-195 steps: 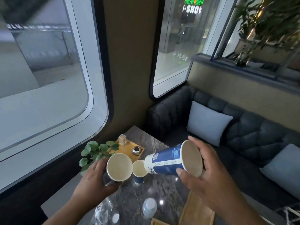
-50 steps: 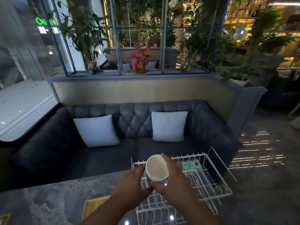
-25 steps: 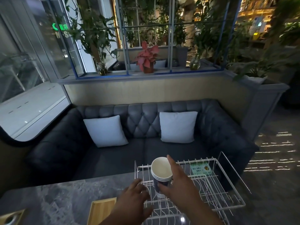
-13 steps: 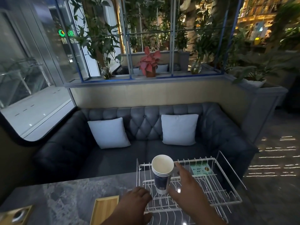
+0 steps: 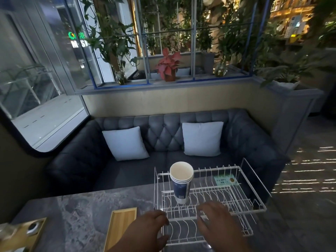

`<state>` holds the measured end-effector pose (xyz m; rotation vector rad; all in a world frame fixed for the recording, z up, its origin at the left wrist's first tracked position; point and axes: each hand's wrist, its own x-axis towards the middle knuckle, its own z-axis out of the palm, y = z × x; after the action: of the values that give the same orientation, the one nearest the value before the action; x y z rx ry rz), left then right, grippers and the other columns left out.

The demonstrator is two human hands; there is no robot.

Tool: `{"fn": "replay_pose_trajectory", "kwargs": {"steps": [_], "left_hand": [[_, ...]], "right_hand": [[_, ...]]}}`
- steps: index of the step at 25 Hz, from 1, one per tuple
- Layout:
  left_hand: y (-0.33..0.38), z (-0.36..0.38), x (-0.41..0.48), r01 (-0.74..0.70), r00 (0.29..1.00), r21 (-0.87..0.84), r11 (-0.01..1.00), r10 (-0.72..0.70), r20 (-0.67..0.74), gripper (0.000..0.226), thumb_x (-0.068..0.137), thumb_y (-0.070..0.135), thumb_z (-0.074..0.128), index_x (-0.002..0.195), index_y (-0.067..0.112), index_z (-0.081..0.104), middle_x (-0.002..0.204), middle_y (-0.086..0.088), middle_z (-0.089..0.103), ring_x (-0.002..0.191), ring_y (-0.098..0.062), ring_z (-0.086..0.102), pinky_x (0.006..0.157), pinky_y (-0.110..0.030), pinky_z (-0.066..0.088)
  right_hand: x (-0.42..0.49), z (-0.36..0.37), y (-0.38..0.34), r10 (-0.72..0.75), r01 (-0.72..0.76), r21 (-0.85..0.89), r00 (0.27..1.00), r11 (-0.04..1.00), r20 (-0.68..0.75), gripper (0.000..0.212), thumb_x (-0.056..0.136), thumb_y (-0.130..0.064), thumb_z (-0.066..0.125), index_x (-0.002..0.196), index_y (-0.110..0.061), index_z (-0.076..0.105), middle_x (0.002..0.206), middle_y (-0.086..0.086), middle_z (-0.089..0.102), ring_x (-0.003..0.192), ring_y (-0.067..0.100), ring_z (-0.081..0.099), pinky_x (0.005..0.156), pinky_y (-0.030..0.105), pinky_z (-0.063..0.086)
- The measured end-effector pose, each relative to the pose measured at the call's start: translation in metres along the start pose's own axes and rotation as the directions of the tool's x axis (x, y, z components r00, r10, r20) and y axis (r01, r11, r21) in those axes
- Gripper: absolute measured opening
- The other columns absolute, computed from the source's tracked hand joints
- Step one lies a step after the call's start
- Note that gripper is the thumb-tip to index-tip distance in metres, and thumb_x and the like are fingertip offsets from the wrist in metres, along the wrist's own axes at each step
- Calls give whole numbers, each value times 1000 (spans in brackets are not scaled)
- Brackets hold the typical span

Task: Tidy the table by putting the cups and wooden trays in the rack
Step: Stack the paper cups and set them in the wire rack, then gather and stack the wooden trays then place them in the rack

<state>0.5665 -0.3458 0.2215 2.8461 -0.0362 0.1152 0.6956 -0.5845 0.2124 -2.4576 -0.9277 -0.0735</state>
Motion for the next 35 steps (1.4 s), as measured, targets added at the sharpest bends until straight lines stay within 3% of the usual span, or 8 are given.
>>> {"fn": "replay_pose_trajectory", "kwargs": {"steps": [5,11,15,16,19,21,26,35], "left_hand": [[-10,11,-23,87,994,-41,995,-85,65,52,84,66,52,130,41,58,142,26,50,123,-1,55,95,-18,43],[-34,30,-47,95,988,-108,990,-81,130,52,83,63,55,130,42,56,137,26,54,122,-1,55,94,-23,50],[-47,54,-61,60,984,-152,986,-33,172,54,84,63,53,133,39,55,141,22,52,128,-5,52,98,-24,48],[-49,60,-63,47,982,-150,988,-19,186,55,84,62,53,133,39,55,141,20,53,129,-6,52,99,-25,47],[-51,77,-66,8,973,-133,991,23,230,53,86,58,57,134,35,56,138,15,57,126,-10,55,99,-27,48],[-49,87,-67,-12,964,-133,991,47,263,51,87,57,59,133,35,57,135,11,59,122,-12,57,98,-27,48],[-35,114,-58,-10,935,-144,990,60,350,48,88,56,59,132,37,55,132,9,60,118,-13,57,90,-29,49],[13,177,-25,-64,877,-95,993,102,469,52,91,57,59,137,34,53,144,5,56,122,-16,59,95,-29,49]], "right_hand": [[-30,2,-4,-22,21,-87,1000,996,-12,16,83,-43,55,85,-33,67,85,-15,68,82,11,64,76,37,54],[-76,7,-11,131,-115,-129,984,985,123,30,91,-47,53,116,-36,66,117,-14,67,113,11,60,96,27,46],[-111,14,-30,246,-228,-221,968,948,55,42,56,-53,86,96,-43,77,96,-18,76,88,2,73,79,18,52],[-121,18,-33,291,-272,-212,954,939,66,45,57,-50,87,100,-39,78,101,-14,77,93,6,73,84,20,51],[-154,38,-28,436,-418,-134,888,898,148,52,90,-46,61,140,-32,55,144,-6,54,132,14,52,110,26,39],[-174,45,-24,492,-478,-119,860,870,140,54,94,-48,54,145,-34,47,151,-9,46,136,11,46,112,24,36],[-217,55,-11,601,-573,-185,781,798,173,54,91,-45,60,142,-30,54,144,-5,55,130,16,51,107,27,40],[-292,73,52,719,-694,-197,642,693,267,52,86,-45,56,136,-30,57,132,-1,60,119,19,52,100,32,46]]}}
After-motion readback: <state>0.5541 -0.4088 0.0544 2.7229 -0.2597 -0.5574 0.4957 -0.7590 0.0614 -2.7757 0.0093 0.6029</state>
